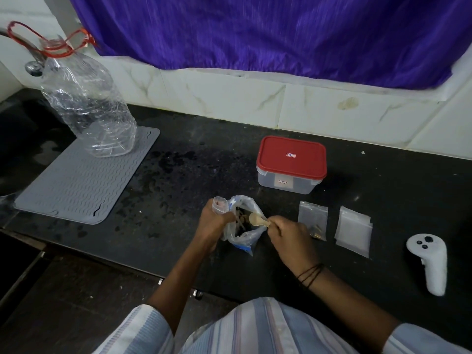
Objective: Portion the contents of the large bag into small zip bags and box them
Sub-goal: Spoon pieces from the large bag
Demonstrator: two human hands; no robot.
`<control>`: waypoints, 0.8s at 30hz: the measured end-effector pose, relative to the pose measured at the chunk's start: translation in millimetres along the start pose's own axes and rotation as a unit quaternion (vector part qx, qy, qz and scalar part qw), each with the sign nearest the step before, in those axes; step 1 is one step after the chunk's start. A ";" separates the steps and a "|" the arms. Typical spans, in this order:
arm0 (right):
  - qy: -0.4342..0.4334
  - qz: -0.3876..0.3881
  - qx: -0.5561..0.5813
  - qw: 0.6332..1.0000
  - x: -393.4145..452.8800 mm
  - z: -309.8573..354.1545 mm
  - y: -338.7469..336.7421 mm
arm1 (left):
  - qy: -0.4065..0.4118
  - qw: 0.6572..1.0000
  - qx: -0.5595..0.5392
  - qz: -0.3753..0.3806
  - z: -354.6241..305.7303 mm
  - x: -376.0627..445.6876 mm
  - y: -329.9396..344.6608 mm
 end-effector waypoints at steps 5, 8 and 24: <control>-0.117 0.075 -0.210 0.968 -0.2 31.3 31.5 | -0.003 0.999 -0.030 0.010 -1.4 -2.4 6.9; -0.115 0.084 -0.211 0.967 2.2 31.5 37.6 | -0.006 0.998 -0.053 0.016 -1.2 -2.6 9.7; 0.173 -0.008 0.299 0.938 -12.3 -44.7 24.0 | -0.014 0.999 -0.042 0.015 -0.8 -0.6 13.5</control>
Point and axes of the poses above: each hand's wrist, its own x-axis towards the middle knuckle, its own y-axis out of the palm, z = x × y, the point moved 10 cm from there along x, towards the middle knuckle, and after that the axes turned 14 degrees about x, right-handed, at the moved point
